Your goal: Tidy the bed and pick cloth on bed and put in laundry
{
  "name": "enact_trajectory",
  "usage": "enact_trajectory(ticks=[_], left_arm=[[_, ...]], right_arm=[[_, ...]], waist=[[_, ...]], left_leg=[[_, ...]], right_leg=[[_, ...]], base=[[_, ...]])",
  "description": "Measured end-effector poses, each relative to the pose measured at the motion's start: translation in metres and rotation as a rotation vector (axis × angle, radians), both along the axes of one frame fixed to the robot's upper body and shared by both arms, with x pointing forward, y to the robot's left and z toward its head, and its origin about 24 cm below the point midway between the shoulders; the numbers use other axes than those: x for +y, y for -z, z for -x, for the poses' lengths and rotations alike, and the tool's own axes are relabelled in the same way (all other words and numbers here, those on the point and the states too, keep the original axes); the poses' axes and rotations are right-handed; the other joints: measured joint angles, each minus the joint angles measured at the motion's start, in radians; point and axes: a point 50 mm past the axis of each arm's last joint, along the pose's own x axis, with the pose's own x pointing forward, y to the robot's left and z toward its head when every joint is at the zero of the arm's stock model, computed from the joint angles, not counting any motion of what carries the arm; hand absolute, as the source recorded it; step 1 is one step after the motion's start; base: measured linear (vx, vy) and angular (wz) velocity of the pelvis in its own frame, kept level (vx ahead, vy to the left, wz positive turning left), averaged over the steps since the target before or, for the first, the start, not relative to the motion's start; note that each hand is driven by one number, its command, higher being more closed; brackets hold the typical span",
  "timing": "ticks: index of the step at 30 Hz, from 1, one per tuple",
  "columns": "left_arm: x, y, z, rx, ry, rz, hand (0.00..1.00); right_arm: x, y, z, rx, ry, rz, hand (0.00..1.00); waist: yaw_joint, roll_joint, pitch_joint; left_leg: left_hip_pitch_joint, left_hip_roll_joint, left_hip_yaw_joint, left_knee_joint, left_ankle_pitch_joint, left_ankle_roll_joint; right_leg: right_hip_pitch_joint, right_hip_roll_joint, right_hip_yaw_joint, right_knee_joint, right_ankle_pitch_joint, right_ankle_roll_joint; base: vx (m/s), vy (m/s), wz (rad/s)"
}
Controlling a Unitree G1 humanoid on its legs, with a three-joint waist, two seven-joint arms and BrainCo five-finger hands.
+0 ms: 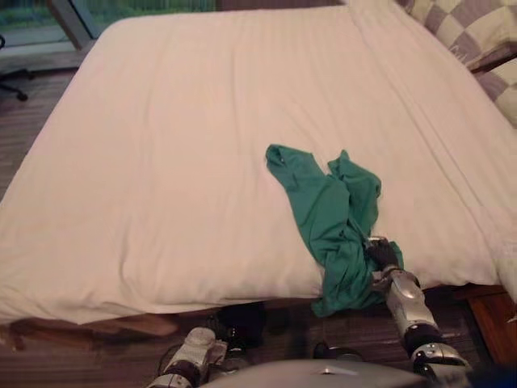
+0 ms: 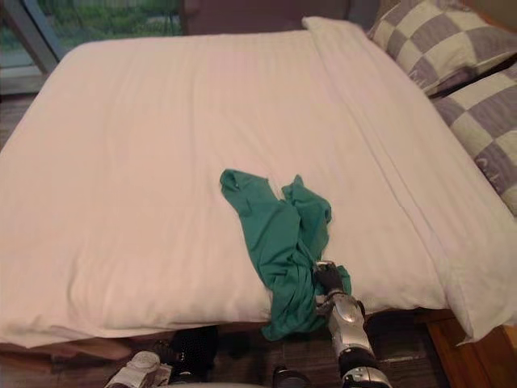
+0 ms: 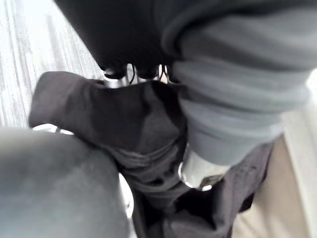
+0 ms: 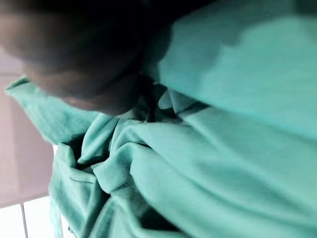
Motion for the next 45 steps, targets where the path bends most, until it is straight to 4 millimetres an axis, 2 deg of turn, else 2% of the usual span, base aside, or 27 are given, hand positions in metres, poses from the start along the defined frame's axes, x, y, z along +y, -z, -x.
enact_trajectory(ticks=[4, 6, 7, 8, 10, 11, 14, 21, 28, 31, 32, 33, 36, 37, 39, 41, 42, 44, 45], left_arm=[[-0.002, 0.003, 0.008, 0.009, -0.056, 0.034, 1.00], [-0.003, 0.003, 0.009, 0.001, -0.079, 0.055, 1.00], [-0.003, 0.003, 0.010, 0.000, -0.092, 0.060, 1.00], [-0.003, 0.004, 0.012, 0.001, -0.106, 0.065, 1.00], [-0.005, 0.005, 0.015, 0.007, -0.117, 0.073, 1.00], [-0.006, 0.005, 0.017, 0.011, -0.135, 0.078, 1.00], [-0.006, 0.005, 0.017, 0.011, -0.135, 0.078, 1.00], [-0.010, 0.006, 0.020, 0.016, -0.151, 0.098, 1.00], [-0.013, 0.007, 0.020, 0.031, -0.140, 0.111, 1.00], [-0.016, 0.007, 0.019, 0.036, -0.110, 0.108, 1.00], [-0.016, 0.007, 0.019, 0.035, -0.099, 0.108, 1.00], [-0.017, 0.007, 0.019, 0.029, -0.095, 0.108, 1.00], [-0.018, 0.006, 0.018, 0.017, -0.062, 0.089, 1.00], [-0.017, 0.006, 0.018, 0.012, -0.063, 0.088, 1.00], [-0.015, 0.005, 0.016, -0.011, -0.093, 0.083, 1.00], [-0.008, 0.003, 0.018, -0.029, -0.170, 0.082, 1.00], [-0.006, 0.003, 0.019, -0.031, -0.196, 0.078, 1.00], [-0.005, 0.004, 0.021, -0.032, -0.243, 0.090, 1.00], [-0.003, 0.003, 0.022, -0.036, -0.257, 0.092, 1.00]], right_arm=[[0.001, 0.021, 0.032, 0.125, 0.052, -0.086, 1.00], [0.001, 0.046, 0.070, 0.318, 0.096, -0.154, 1.00], [0.004, 0.051, 0.080, 0.371, 0.095, -0.165, 1.00], [0.007, 0.062, 0.105, 0.478, 0.108, -0.194, 1.00], [0.012, 0.070, 0.134, 0.564, 0.163, -0.255, 1.00], [0.006, 0.070, 0.140, 0.573, 0.193, -0.253, 1.00], [0.002, 0.072, 0.150, 0.631, 0.214, -0.261, 1.00], [0.000, 0.071, 0.156, 0.585, 0.205, -0.174, 1.00], [0.007, 0.066, 0.138, 0.502, 0.022, -0.053, 1.00], [0.007, 0.065, 0.136, 0.496, -0.030, -0.016, 1.00], [0.007, 0.065, 0.136, 0.496, -0.068, 0.011, 1.00], [0.007, 0.064, 0.136, 0.494, -0.114, 0.042, 1.00], [0.008, 0.064, 0.134, 0.491, -0.169, 0.078, 1.00], [0.009, 0.065, 0.134, 0.498, -0.179, 0.079, 1.00], [0.012, 0.066, 0.129, 0.508, -0.245, 0.103, 1.00], [0.021, 0.066, 0.117, 0.519, -0.382, 0.142, 1.00], [0.024, 0.066, 0.114, 0.525, -0.425, 0.155, 1.00], [0.023, 0.066, 0.110, 0.541, -0.459, 0.180, 1.00], [0.023, 0.066, 0.108, 0.549, -0.461, 0.183, 1.00]], waist=[[-0.001, -0.008, -0.023], [0.007, -0.008, -0.027], [0.007, -0.011, -0.028], [0.008, -0.005, -0.031], [0.006, 0.005, -0.040], [-0.004, 0.011, -0.041], [0.000, 0.011, -0.041], [0.004, 0.022, -0.053], [0.007, 0.026, -0.057], [0.004, 0.028, -0.058], [0.002, 0.028, -0.059], [0.000, 0.028, -0.061], [-0.012, 0.023, -0.061], [-0.010, 0.020, -0.064], [0.014, 0.013, -0.067], [0.027, -0.004, -0.071], [0.027, -0.008, -0.070], [0.015, -0.002, -0.066], [0.010, -0.011, -0.061]], left_leg=[[0.019, 0.002, 0.047, 0.000, -0.012, 0.002], [0.034, 0.003, 0.073, 0.000, -0.019, 0.001], [0.040, 0.003, 0.078, 0.000, -0.022, 0.000], [0.047, 0.003, 0.088, 0.000, -0.026, -0.001], [0.048, 0.001, 0.099, 0.000, -0.030, -0.004], [0.050, 0.001, 0.114, 0.000, -0.030, -0.004], [0.066, 0.004, 0.130, 0.000, -0.032, -0.007], [0.081, 0.007, 0.141, 0.000, -0.033, -0.009], [0.071, -0.001, 0.094, 0.000, -0.034, -0.004], [0.038, -0.021, 0.011, 0.000, -0.028, 0.009], [0.024, -0.034, -0.038, 0.000, -0.026, 0.017], [0.003, -0.048, -0.092, 0.000, -0.023, 0.026], [-0.032, -0.070, -0.257, 0.000, -0.002, 0.052], [-0.038, -0.074, -0.281, 0.000, 0.003, 0.053], [-0.056, -0.089, -0.329, 0.000, 0.014, 0.055], [-0.088, -0.113, -0.362, 0.000, 0.033, 0.057], [-0.102, -0.123, -0.377, 0.000, 0.042, 0.057], [-0.125, -0.132, -0.437, -0.001, 0.062, 0.058], [-0.138, -0.139, -0.459, -0.001, 0.068, 0.070]], right_leg=[[0.007, 0.000, 0.021, -0.005, 0.000, 0.000], [0.011, 0.000, 0.041, -0.008, 0.001, 0.000], [0.014, 0.000, 0.046, -0.008, 0.001, 0.000], [0.017, 0.000, 0.054, -0.011, 0.001, 0.000], [0.017, -0.001, 0.066, -0.014, 0.001, 0.000], [0.011, -0.001, 0.079, -0.014, 0.005, 0.003], [0.018, 0.001, 0.092, -0.014, 0.007, 0.003], [0.019, 0.004, 0.102, -0.013, 0.007, 0.003], [0.020, 0.000, 0.085, -0.011, 0.006, 0.003], [0.018, -0.019, 0.021, 0.010, -0.015, 0.012], [0.013, -0.030, 0.002, 0.050, -0.045, 0.014], [0.001, -0.041, 0.003, 0.117, -0.082, 0.007], [-0.001, -0.047, 0.007, 0.215, -0.109, -0.025], [0.009, -0.047, 0.005, 0.213, -0.111, -0.026], [0.022, -0.053, 0.002, 0.204, -0.126, -0.026], [0.024, -0.072, -0.020, 0.174, -0.155, -0.003], [0.026, -0.078, -0.031, 0.161, -0.170, 0.008], [0.047, -0.078, -0.105, 0.147, -0.178, 0.010], [0.072, -0.084, -0.176, 0.140, -0.179, 0.010]], base=[[-0.02, -0.006, -0.21], [-0.01, -0.002, -0.26], [-0.01, -0.002, -0.25], [0.00, -0.006, -0.19], [0.02, -0.006, -0.23], [0.03, -0.004, -0.30], [-0.01, -0.019, -0.17], [-0.04, -0.031, -0.06], [-0.04, -0.030, 0.09], [-0.03, -0.024, 0.72], [0.01, -0.010, 1.05], [0.01, -0.010, 1.17], [0.01, -0.019, 1.60], [-0.01, -0.038, 1.30], [-0.03, -0.031, 0.75], [-0.05, -0.034, 0.46], [-0.09, -0.068, 0.69], [-0.09, -0.072, 0.97], [-0.05, -0.040, 1.01]])
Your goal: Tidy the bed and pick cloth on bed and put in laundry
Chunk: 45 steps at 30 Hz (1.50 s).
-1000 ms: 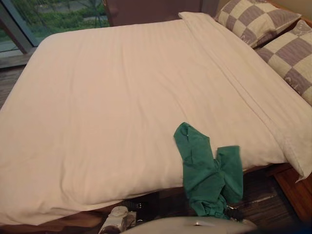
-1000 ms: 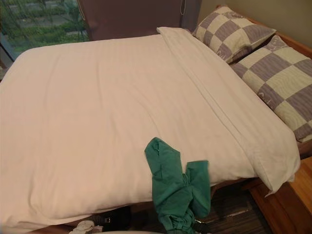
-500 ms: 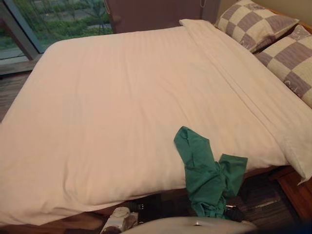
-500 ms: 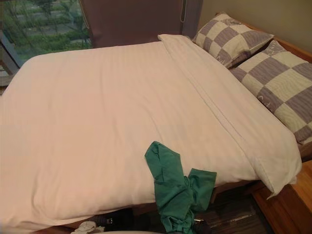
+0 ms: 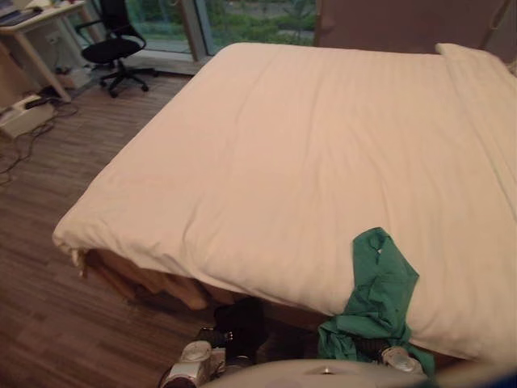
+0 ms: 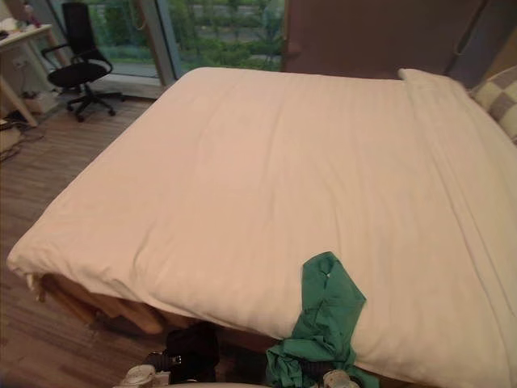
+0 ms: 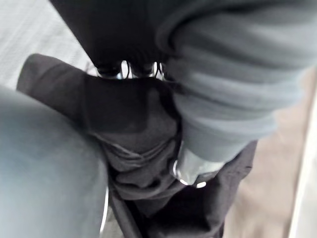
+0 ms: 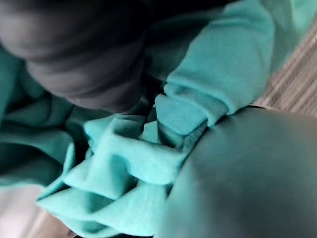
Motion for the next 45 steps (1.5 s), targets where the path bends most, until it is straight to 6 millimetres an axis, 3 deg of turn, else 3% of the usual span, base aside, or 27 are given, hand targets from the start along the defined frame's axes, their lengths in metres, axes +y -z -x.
enact_trajectory(ticks=[1, 2, 3, 4, 5, 7, 8, 9, 10, 11, 12, 13, 15, 18, 20, 22, 23, 24, 25, 26, 27, 30, 31, 32, 36, 37, 45], left_arm=[[0.002, -0.001, -0.001, -0.007, -0.010, -0.001, 1.00], [0.009, -0.002, -0.002, -0.021, -0.035, -0.011, 1.00], [0.011, -0.005, -0.009, -0.054, -0.038, -0.016, 1.00], [0.011, -0.007, -0.011, -0.069, -0.041, -0.017, 1.00], [0.007, -0.007, -0.010, -0.091, -0.061, -0.003, 1.00], [-0.003, -0.007, -0.010, -0.113, -0.067, 0.015, 1.00], [-0.001, -0.008, -0.011, -0.131, -0.092, 0.016, 1.00], [0.006, -0.009, -0.012, -0.136, -0.084, -0.007, 1.00], [0.009, -0.010, -0.016, -0.142, -0.084, -0.009, 1.00], [0.014, -0.012, -0.022, -0.158, -0.075, -0.020, 1.00], [0.016, -0.011, -0.016, -0.142, -0.075, -0.024, 1.00], [0.013, -0.009, -0.014, -0.135, -0.070, -0.012, 1.00], [0.004, -0.007, -0.015, -0.129, -0.032, 0.022, 1.00], [0.005, -0.005, -0.011, -0.106, -0.011, 0.033, 1.00], [0.002, -0.005, -0.012, -0.103, 0.013, 0.039, 1.00], [-0.001, -0.004, -0.013, -0.096, 0.067, 0.031, 1.00], [-0.004, -0.004, -0.014, -0.091, 0.092, 0.033, 1.00], [-0.003, -0.003, -0.014, -0.077, 0.101, 0.029, 1.00], [0.004, -0.005, -0.017, -0.085, 0.122, 0.016, 1.00], [0.005, -0.010, -0.031, -0.125, 0.144, 0.009, 1.00], [0.008, -0.010, -0.031, -0.117, 0.130, -0.006, 1.00], [0.003, -0.007, -0.022, -0.104, 0.112, 0.011, 1.00], [0.002, -0.007, -0.022, -0.105, 0.112, 0.014, 1.00], [0.001, -0.006, -0.020, -0.098, 0.119, 0.011, 1.00], [-0.012, -0.002, -0.009, -0.084, 0.109, 0.052, 1.00], [-0.008, 0.000, 0.004, -0.069, 0.117, 0.069, 1.00], [-0.005, 0.000, 0.006, -0.067, 0.077, 0.076, 1.00]], right_arm=[[0.000, 0.001, 0.001, 0.009, 0.004, 0.001, 1.00], [0.001, 0.003, 0.007, 0.034, 0.038, -0.004, 1.00], [-0.001, 0.005, 0.015, 0.069, 0.082, -0.004, 1.00], [-0.003, 0.006, 0.018, 0.081, 0.112, -0.002, 1.00], [-0.012, 0.007, 0.025, 0.105, 0.170, 0.012, 1.00], [-0.035, 0.008, 0.045, 0.164, 0.320, 0.059, 1.00], [-0.036, 0.010, 0.054, 0.200, 0.344, 0.058, 1.00], [-0.034, 0.012, 0.060, 0.218, 0.381, 0.046, 1.00], [-0.031, 0.013, 0.063, 0.227, 0.401, 0.038, 1.00], [-0.028, 0.014, 0.067, 0.234, 0.428, 0.026, 1.00], [-0.029, 0.013, 0.067, 0.229, 0.429, 0.028, 1.00], [-0.034, 0.012, 0.069, 0.225, 0.438, 0.039, 1.00], [-0.038, 0.011, 0.072, 0.211, 0.505, 0.027, 1.00], [-0.039, 0.010, 0.070, 0.182, 0.585, 0.003, 1.00], [-0.045, 0.008, 0.067, 0.145, 0.643, -0.006, 1.00], [-0.045, 0.005, 0.059, 0.090, 0.662, -0.024, 1.00], [-0.044, 0.004, 0.057, 0.075, 0.671, -0.033, 1.00], [-0.033, 0.007, 0.059, 0.088, 0.680, -0.063, 1.00], [-0.024, 0.009, 0.058, 0.083, 0.689, -0.088, 1.00], [-0.025, 0.008, 0.060, 0.055, 0.752, -0.093, 1.00], [-0.026, 0.009, 0.059, 0.064, 0.754, -0.096, 1.00], [-0.016, 0.011, 0.063, 0.074, 0.766, -0.124, 1.00], [-0.015, 0.011, 0.063, 0.072, 0.769, -0.130, 1.00], [-0.012, 0.011, 0.063, 0.077, 0.751, -0.136, 1.00], [-0.019, 0.008, 0.064, 0.062, 0.729, -0.114, 1.00], [-0.012, 0.010, 0.067, 0.127, 0.658, -0.120, 1.00], [-0.011, 0.010, 0.067, 0.127, 0.668, -0.127, 1.00]], waist=[[-0.001, -0.004, 0.000], [-0.006, -0.031, -0.009], [-0.009, -0.067, -0.005], [-0.008, -0.072, -0.002], [-0.012, -0.055, -0.002], [-0.032, 0.024, 0.019], [-0.022, 0.023, 0.036], [-0.031, 0.014, 0.057], [-0.030, -0.003, 0.062], [-0.022, -0.043, 0.065], [-0.022, -0.046, 0.065], [-0.030, -0.025, 0.062], [-0.027, -0.013, 0.058], [-0.023, -0.002, 0.064], [-0.020, 0.022, 0.080], [-0.027, 0.039, 0.091], [-0.033, 0.048, 0.091], [-0.041, 0.007, 0.084], [-0.043, -0.033, 0.087], [-0.027, 0.009, 0.096], [-0.010, -0.015, 0.110], [-0.013, 0.004, 0.081], [-0.014, 0.004, 0.080], [-0.016, -0.019, 0.066], [-0.011, 0.024, 0.035], [-0.001, 0.012, -0.021], [-0.001, 0.008, -0.023]], left_leg=[[-0.013, -0.005, 0.010, 0.000, -0.019, 0.029], [-0.026, -0.014, 0.123, 0.004, -0.066, 0.103], [-0.061, -0.025, 0.299, 0.080, -0.096, 0.144], [-0.082, -0.022, 0.372, 0.137, -0.101, 0.151], [-0.100, -0.021, 0.443, 0.225, -0.044, 0.191], [-0.102, -0.005, 0.393, 0.174, -0.038, 0.197], [-0.101, -0.038, 0.345, 0.113, 0.005, 0.190], [-0.104, -0.051, 0.370, 0.098, -0.066, 0.182], [-0.109, -0.049, 0.414, 0.120, -0.084, 0.184], [-0.112, -0.038, 0.520, 0.212, -0.164, 0.209], [-0.106, 0.007, 0.592, 0.302, -0.205, 0.209], [-0.091, 0.021, 0.571, 0.285, -0.207, 0.169], [-0.049, -0.084, 0.457, 0.157, -0.161, 0.200], [-0.007, -0.140, 0.343, 0.073, -0.137, 0.203], [0.048, -0.164, 0.263, 0.052, -0.138, 0.201], [0.079, -0.171, 0.184, 0.051, -0.146, 0.189], [0.084, -0.169, 0.163, 0.050, -0.187, 0.161], [0.079, -0.165, 0.216, 0.119, -0.286, 0.097], [0.021, -0.156, 0.228, 0.271, -0.323, 0.231], [-0.048, -0.040, 0.187, 0.441, -0.383, 0.159], [-0.022, -0.083, 0.156, 0.431, -0.381, 0.163], [0.037, -0.102, 0.081, 0.265, -0.295, 0.154], [0.046, -0.106, 0.070, 0.246, -0.283, 0.156], [0.053, -0.123, 0.056, 0.228, -0.274, 0.153], [0.120, -0.110, 0.062, 0.163, -0.257, 0.125], [0.182, -0.061, 0.058, 0.002, -0.137, 0.094], [0.181, -0.046, 0.105, 0.002, -0.147, 0.080]], right_leg=[[0.016, -0.007, -0.043, -0.007, 0.001, 0.001], [0.049, -0.029, -0.145, -0.042, 0.011, 0.015], [0.076, -0.065, -0.259, -0.048, 0.021, 0.032], [0.088, -0.074, -0.301, -0.037, 0.023, 0.034], [0.091, -0.068, -0.372, 0.018, 0.023, 0.033], [0.024, -0.066, -0.387, 0.229, -0.004, -0.004], [0.001, -0.040, -0.362, 0.059, 0.009, 0.000], [0.018, -0.061, -0.403, -0.005, 0.062, 0.055], [0.027, -0.082, -0.443, -0.006, 0.064, 0.058], [0.040, -0.141, -0.501, 0.018, 0.073, 0.075], [0.070, -0.165, -0.551, 0.050, 0.080, 0.085], [0.080, -0.160, -0.562, 0.064, 0.080, 0.087], [0.100, -0.180, -0.569, 0.088, 0.104, 0.057], [0.098, -0.193, -0.564, 0.230, 0.107, 0.065], [0.048, -0.223, -0.501, 0.459, 0.073, -0.013], [-0.044, -0.177, -0.347, 0.567, 0.037, -0.001], [-0.078, -0.128, -0.273, 0.548, 0.032, 0.008], [-0.121, -0.110, -0.187, 0.467, 0.033, 0.008], [-0.142, -0.147, -0.153, 0.450, 0.040, 0.019], [-0.169, -0.137, -0.088, 0.411, 0.020, 0.101], [-0.161, -0.121, 0.026, 0.309, 0.012, 0.095], [-0.193, 0.006, 0.186, 0.158, 0.029, 0.056], [-0.190, 0.019, 0.206, 0.125, 0.051, 0.029], [-0.186, 0.026, 0.212, 0.080, 0.138, -0.005], [-0.132, 0.037, 0.194, 0.040, 0.144, -0.004], [-0.071, 0.107, 0.154, -0.119, 0.212, -0.052], [-0.072, 0.116, 0.167, -0.140, 0.224, -0.062]], base=[[-0.06, -0.043, 1.60], [0.00, -0.018, 2.14], [0.02, -0.012, 2.38], [0.09, 0.024, 2.60], [0.08, 0.064, 2.72], [0.03, 0.118, 2.50], [-0.04, 0.133, 1.90], [-0.03, 0.122, 1.65], [-0.01, 0.090, 1.26], [0.04, 0.095, 0.81], [0.08, 0.100, 0.78], [0.10, 0.171, 1.09], [0.09, 0.205, 1.28], [0.07, 0.089, 1.26], [0.10, 0.084, 1.20], [0.06, 0.069, 1.15], [0.05, 0.028, 1.25], [0.10, 0.006, 1.33], [0.22, -0.061, 1.36], [0.21, -0.027, 0.91], [0.17, -0.015, 0.81], [0.15, -0.048, 0.80], [0.11, -0.064, 0.65], [0.14, -0.084, 0.46], [0.17, -0.083, 0.09], [0.06, -0.039, -0.04], [-0.01, -0.009, -0.15]])
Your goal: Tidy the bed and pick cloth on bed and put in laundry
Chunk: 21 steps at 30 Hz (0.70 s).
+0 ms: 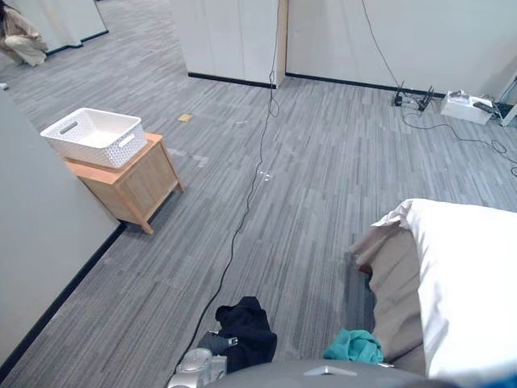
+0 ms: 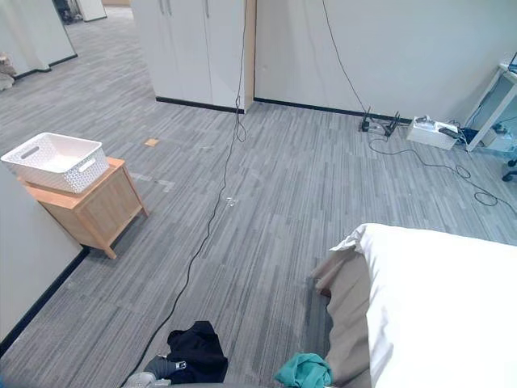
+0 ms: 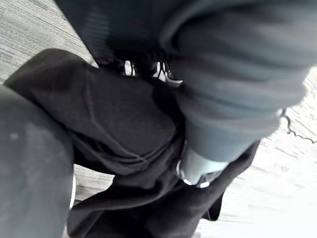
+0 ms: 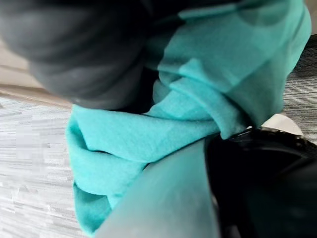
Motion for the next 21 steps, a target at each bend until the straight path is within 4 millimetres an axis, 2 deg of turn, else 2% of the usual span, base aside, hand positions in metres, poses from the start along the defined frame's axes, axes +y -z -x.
enact_trajectory(ticks=[1, 6, 10, 12, 14, 17, 20, 21], left_arm=[[0.001, 0.001, 0.002, 0.004, -0.030, 0.009, 1.00], [0.006, 0.003, 0.012, 0.018, -0.186, 0.056, 1.00], [0.006, 0.000, 0.010, -0.062, -0.164, 0.012, 1.00], [0.006, -0.003, 0.003, -0.131, -0.122, -0.009, 1.00], [0.002, -0.008, -0.003, -0.200, -0.073, -0.028, 1.00], [-0.010, -0.016, -0.017, -0.294, -0.027, -0.003, 1.00], [-0.019, -0.020, -0.021, -0.336, -0.020, 0.028, 1.00], [-0.020, -0.020, -0.021, -0.337, -0.019, 0.027, 1.00]], right_arm=[[0.001, 0.000, -0.001, -0.003, 0.005, -0.005, 1.00], [0.002, 0.000, 0.001, -0.023, 0.100, -0.036, 1.00], [0.002, -0.001, -0.005, -0.075, 0.119, -0.013, 1.00], [0.004, -0.003, -0.017, -0.128, 0.119, -0.003, 1.00], [0.008, -0.007, -0.038, -0.205, 0.122, -0.007, 1.00], [0.008, -0.014, -0.063, -0.297, 0.142, -0.014, 1.00], [0.010, -0.023, -0.086, -0.387, 0.117, -0.010, 1.00], [0.011, -0.023, -0.088, -0.396, 0.110, -0.010, 1.00]], waist=[[-0.001, -0.008, -0.006], [-0.001, -0.013, -0.018], [0.000, -0.014, -0.019], [0.002, -0.016, -0.020], [0.001, -0.013, -0.018], [0.005, -0.007, -0.015], [0.013, 0.003, -0.010], [0.018, 0.004, -0.012]], left_leg=[[0.001, 0.002, 0.005, 0.000, -0.002, -0.002], [0.001, 0.008, 0.024, 0.000, -0.005, -0.009], [0.002, 0.005, 0.028, 0.000, 0.004, -0.023], [0.000, 0.005, 0.015, 0.000, 0.013, -0.036], [-0.003, 0.006, -0.005, 0.000, 0.021, -0.042], [-0.017, 0.007, -0.024, 0.000, 0.027, -0.033], [-0.020, 0.008, -0.014, 0.000, 0.019, -0.029], [-0.023, 0.011, -0.007, 0.002, 0.013, -0.022]], right_leg=[[0.000, 0.001, 0.000, -0.001, 0.001, -0.001], [0.026, 0.004, -0.026, -0.026, 0.006, -0.003], [0.041, -0.001, -0.064, -0.025, 0.006, -0.003], [0.041, -0.003, -0.080, -0.025, 0.006, -0.003], [0.040, -0.002, -0.105, -0.025, 0.005, -0.002], [0.037, -0.001, -0.125, -0.027, 0.004, -0.001], [0.034, 0.001, -0.119, -0.033, 0.001, 0.004], [0.033, 0.002, -0.117, -0.033, 0.000, 0.004]], base=[[0.00, -0.039, -0.13], [0.03, -0.038, 0.07], [0.00, -0.030, 0.22], [-0.02, -0.048, 0.22], [-0.06, -0.070, 0.28], [-0.09, -0.037, 0.28], [-0.08, 0.000, 0.00], [-0.05, 0.009, -0.11]])
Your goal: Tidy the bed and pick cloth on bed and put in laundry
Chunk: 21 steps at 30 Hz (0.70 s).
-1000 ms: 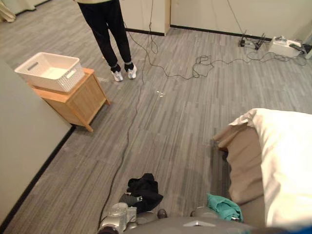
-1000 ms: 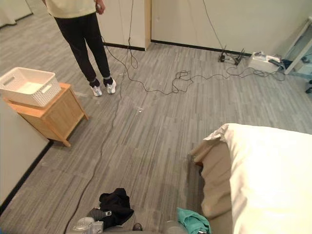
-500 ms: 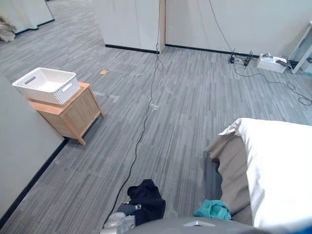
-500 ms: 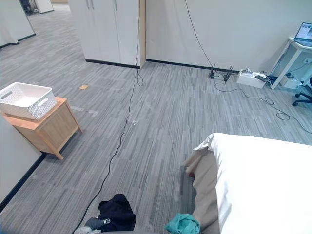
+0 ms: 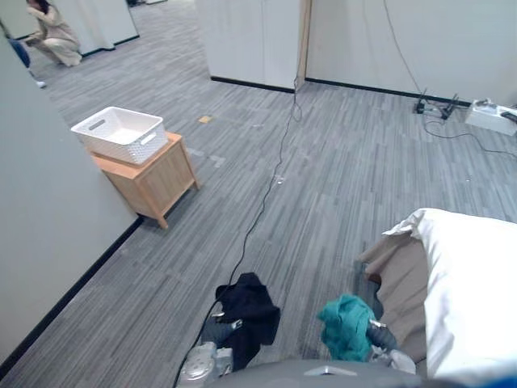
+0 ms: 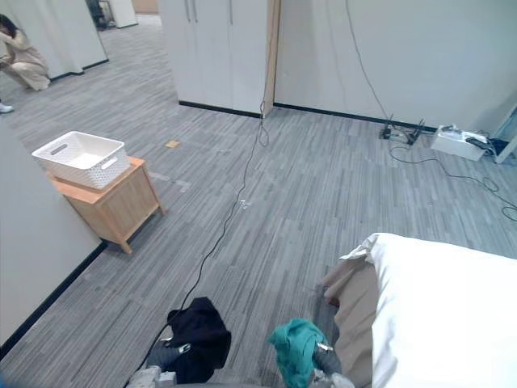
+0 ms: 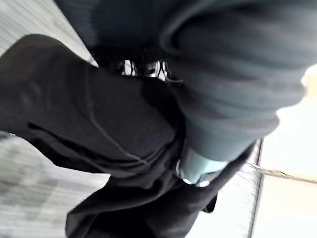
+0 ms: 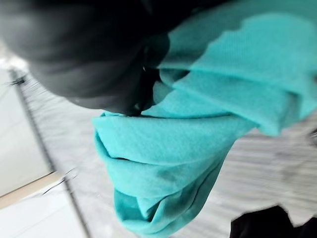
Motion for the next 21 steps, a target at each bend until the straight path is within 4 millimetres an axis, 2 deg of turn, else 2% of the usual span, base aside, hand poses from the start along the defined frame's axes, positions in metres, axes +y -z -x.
enact_trajectory(ticks=[1, 3, 4, 5, 7, 9, 10, 11, 12, 13, 14, 18, 19, 21], left_arm=[[0.001, -0.001, -0.001, -0.009, -0.015, -0.001, 1.00], [0.001, -0.007, -0.009, -0.060, -0.049, 0.013, 1.00], [0.000, -0.012, -0.014, -0.098, -0.061, 0.023, 1.00], [0.001, -0.013, -0.017, -0.113, -0.072, 0.029, 1.00], [0.000, -0.017, -0.021, -0.140, -0.077, 0.038, 1.00], [-0.004, -0.019, -0.021, -0.156, -0.084, 0.057, 1.00], [-0.007, -0.020, -0.021, -0.164, -0.081, 0.066, 1.00], [-0.012, -0.022, -0.022, -0.187, -0.074, 0.083, 1.00], [-0.014, -0.023, -0.022, -0.194, -0.069, 0.089, 1.00], [-0.016, -0.022, -0.021, -0.191, -0.064, 0.093, 1.00], [-0.017, -0.021, -0.018, -0.185, -0.066, 0.102, 1.00], [-0.016, -0.023, -0.019, -0.198, -0.067, 0.099, 1.00], [-0.014, -0.022, -0.018, -0.196, -0.060, 0.093, 1.00], [-0.018, -0.021, -0.015, -0.187, -0.046, 0.098, 1.00]], right_arm=[[0.002, -0.001, -0.002, -0.015, -0.015, 0.005, 1.00], [0.004, -0.004, -0.008, -0.042, -0.031, 0.015, 1.00], [0.003, -0.007, -0.013, -0.061, -0.042, 0.031, 1.00], [0.004, -0.009, -0.016, -0.067, -0.042, 0.038, 1.00], [0.002, -0.010, -0.019, -0.071, -0.036, 0.054, 1.00], [0.001, -0.014, -0.024, -0.092, -0.025, 0.069, 1.00], [0.002, -0.016, -0.027, -0.105, -0.024, 0.069, 1.00], [-0.001, -0.021, -0.032, -0.128, -0.022, 0.085, 1.00], [-0.002, -0.022, -0.034, -0.133, -0.023, 0.092, 1.00], [-0.002, -0.022, -0.033, -0.126, -0.022, 0.093, 1.00], [0.000, -0.021, -0.031, -0.115, -0.031, 0.099, 1.00], [0.014, -0.020, -0.031, -0.114, -0.100, 0.095, 1.00], [0.016, -0.018, -0.029, -0.104, -0.121, 0.103, 1.00], [0.017, -0.015, -0.023, -0.073, -0.139, 0.111, 1.00]], waist=[[0.010, -0.002, -0.001], [0.016, -0.004, 0.021], [0.027, 0.010, 0.051], [0.030, 0.018, 0.069], [0.029, 0.033, 0.103], [0.034, 0.045, 0.116], [0.035, 0.050, 0.119], [0.030, 0.078, 0.120], [0.028, 0.086, 0.123], [0.035, 0.084, 0.130], [0.041, 0.075, 0.118], [0.051, 0.064, 0.116], [0.055, 0.063, 0.116], [0.063, 0.054, 0.104]], left_leg=[[-0.013, 0.004, 0.015, 0.020, -0.016, 0.008], [-0.095, 0.022, 0.030, 0.187, -0.100, -0.001], [-0.146, 0.049, 0.041, 0.328, -0.158, -0.009], [-0.175, 0.063, 0.046, 0.425, -0.179, -0.022], [-0.236, 0.079, 0.045, 0.597, -0.187, -0.033], [-0.258, 0.074, 0.044, 0.658, -0.181, -0.060], [-0.251, 0.064, 0.043, 0.636, -0.206, -0.054], [-0.237, 0.067, 0.041, 0.513, -0.200, -0.034], [-0.228, 0.068, 0.041, 0.446, -0.188, -0.029], [-0.193, 0.054, 0.066, 0.384, -0.162, 0.016], [-0.162, 0.021, 0.077, 0.318, -0.142, 0.026], [-0.164, -0.009, 0.097, 0.317, -0.165, 0.066], [-0.144, -0.016, 0.103, 0.307, -0.175, 0.074], [-0.105, -0.022, 0.118, 0.264, -0.183, 0.083]], right_leg=[[-0.008, 0.001, 0.006, 0.001, -0.003, -0.002], [-0.013, -0.003, 0.011, 0.004, -0.008, -0.007], [-0.007, 0.005, 0.011, 0.013, -0.008, -0.008], [0.001, 0.009, 0.011, 0.021, -0.007, -0.006], [0.027, 0.006, 0.018, 0.027, -0.008, -0.009], [0.045, -0.010, 0.030, 0.030, -0.009, -0.008], [0.047, -0.021, 0.034, 0.030, -0.008, -0.007], [0.049, -0.023, 0.036, 0.027, -0.012, -0.001], [0.054, -0.023, 0.036, 0.026, -0.017, 0.007], [0.067, -0.039, 0.038, 0.024, -0.025, 0.020], [0.074, -0.063, 0.045, 0.008, -0.023, 0.030], [0.081, -0.092, 0.050, -0.025, -0.006, 0.061], [0.084, -0.100, 0.058, -0.012, -0.006, 0.070], [0.048, -0.107, 0.070, 0.086, -0.037, 0.111]], base=[[-0.01, 0.008, -0.08], [0.03, 0.004, -0.17], [0.05, 0.019, -0.22], [0.05, 0.032, -0.13], [0.03, 0.056, -0.04], [0.11, 0.099, -0.18], [0.12, 0.112, -0.06], [0.09, 0.132, 0.03], [0.09, 0.140, 0.12], [0.10, 0.164, 0.03], [0.09, 0.125, 0.02], [0.16, 0.127, -0.09], [0.16, 0.097, -0.20], [0.16, 0.096, -0.22]])
